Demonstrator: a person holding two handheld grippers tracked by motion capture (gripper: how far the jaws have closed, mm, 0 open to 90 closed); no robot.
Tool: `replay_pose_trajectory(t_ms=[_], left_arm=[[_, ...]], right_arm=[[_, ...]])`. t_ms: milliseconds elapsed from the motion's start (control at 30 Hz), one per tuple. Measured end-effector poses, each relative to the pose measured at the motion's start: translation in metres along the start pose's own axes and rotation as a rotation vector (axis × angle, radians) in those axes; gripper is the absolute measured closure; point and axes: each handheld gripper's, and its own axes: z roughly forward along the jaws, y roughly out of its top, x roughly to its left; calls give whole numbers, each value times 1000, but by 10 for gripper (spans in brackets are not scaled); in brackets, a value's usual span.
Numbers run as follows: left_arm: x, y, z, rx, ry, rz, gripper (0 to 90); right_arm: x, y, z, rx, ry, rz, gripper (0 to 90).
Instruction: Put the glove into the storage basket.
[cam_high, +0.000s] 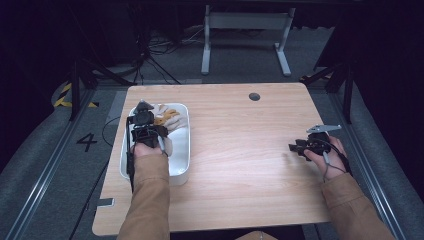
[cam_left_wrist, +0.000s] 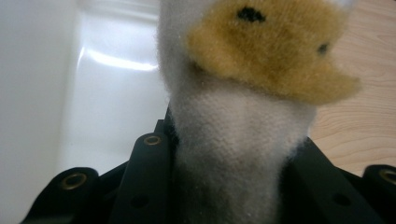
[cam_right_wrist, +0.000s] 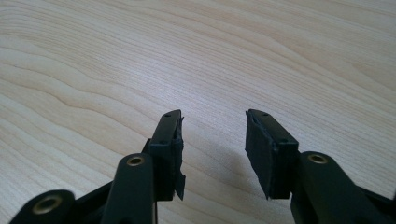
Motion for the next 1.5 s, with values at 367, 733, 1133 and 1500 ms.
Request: replay_pose_trajectory(t_ms=[367,733,1133,1500], left_arm=[[13,-10,32,24,8,-41,686],[19,-8,48,58,39,-61,683],[20,-6,60,141,53,-61,681],[20,-6,68,186,70,-57,667]], right_arm=[[0,0,2,7,8,-1,564],[0,-1,3,9,13,0,559],[0,-1,5,11,18,-3,549],[1,-2,7,19,22,0,536]])
